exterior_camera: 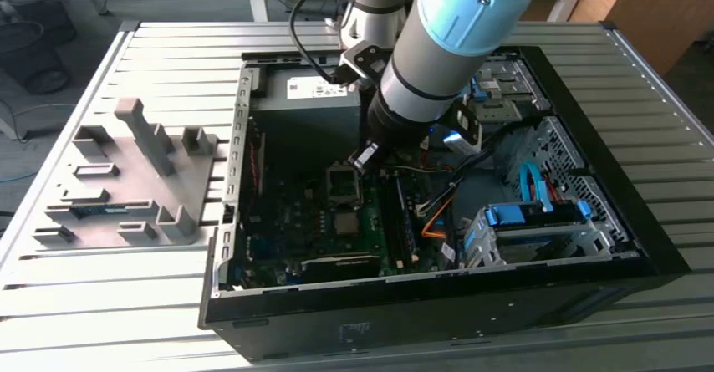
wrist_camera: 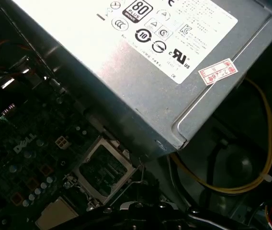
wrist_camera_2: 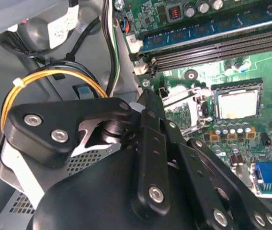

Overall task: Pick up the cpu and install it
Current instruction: 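Close the cpu cover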

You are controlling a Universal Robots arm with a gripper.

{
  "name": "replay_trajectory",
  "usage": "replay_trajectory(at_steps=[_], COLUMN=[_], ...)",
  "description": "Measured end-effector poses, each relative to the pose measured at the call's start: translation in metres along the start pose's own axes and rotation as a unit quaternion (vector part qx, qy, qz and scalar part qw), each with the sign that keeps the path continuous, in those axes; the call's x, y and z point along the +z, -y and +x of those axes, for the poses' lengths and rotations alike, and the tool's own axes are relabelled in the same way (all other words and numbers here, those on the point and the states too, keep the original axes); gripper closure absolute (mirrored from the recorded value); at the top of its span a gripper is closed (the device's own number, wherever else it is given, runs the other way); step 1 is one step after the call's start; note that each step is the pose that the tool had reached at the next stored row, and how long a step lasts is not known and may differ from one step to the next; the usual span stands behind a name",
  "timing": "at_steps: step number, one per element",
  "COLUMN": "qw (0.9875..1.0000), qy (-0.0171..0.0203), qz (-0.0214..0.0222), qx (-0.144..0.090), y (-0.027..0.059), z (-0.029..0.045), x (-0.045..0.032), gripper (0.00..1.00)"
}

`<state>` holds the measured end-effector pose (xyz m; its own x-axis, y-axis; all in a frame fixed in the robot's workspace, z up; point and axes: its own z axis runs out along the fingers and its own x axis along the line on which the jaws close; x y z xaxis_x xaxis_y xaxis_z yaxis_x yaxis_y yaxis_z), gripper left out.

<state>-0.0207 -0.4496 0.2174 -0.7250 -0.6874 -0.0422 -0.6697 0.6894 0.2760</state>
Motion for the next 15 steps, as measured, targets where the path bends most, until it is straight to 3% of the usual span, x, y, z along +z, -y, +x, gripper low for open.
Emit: replay_trajectory(at_steps=[1, 4, 5, 11, 13, 15], qw=[1.0, 0.9997, 0.9996, 0.9995, 0.9994, 0.9994], qy=[0.0014, 0.0088, 0.0116, 0.0122, 0.0082, 0.0065], qz=[0.0042, 0.0225, 0.0263, 0.0277, 0.032, 0.0339], qx=[-0.001, -0.004, -0.005, -0.005, -0.004, -0.004], y=[0.0, -0.0004, -0.0003, -0.0006, -0.0021, -0.0057], z=[0.0, 0.0002, 0.0003, 0.0006, 0.0009, -0.0011], x=[0.0002, 0.0009, 0.001, 0.0016, 0.0042, 0.0077], gripper=[0.9, 0.9, 0.9, 0.9, 0.9, 0.9])
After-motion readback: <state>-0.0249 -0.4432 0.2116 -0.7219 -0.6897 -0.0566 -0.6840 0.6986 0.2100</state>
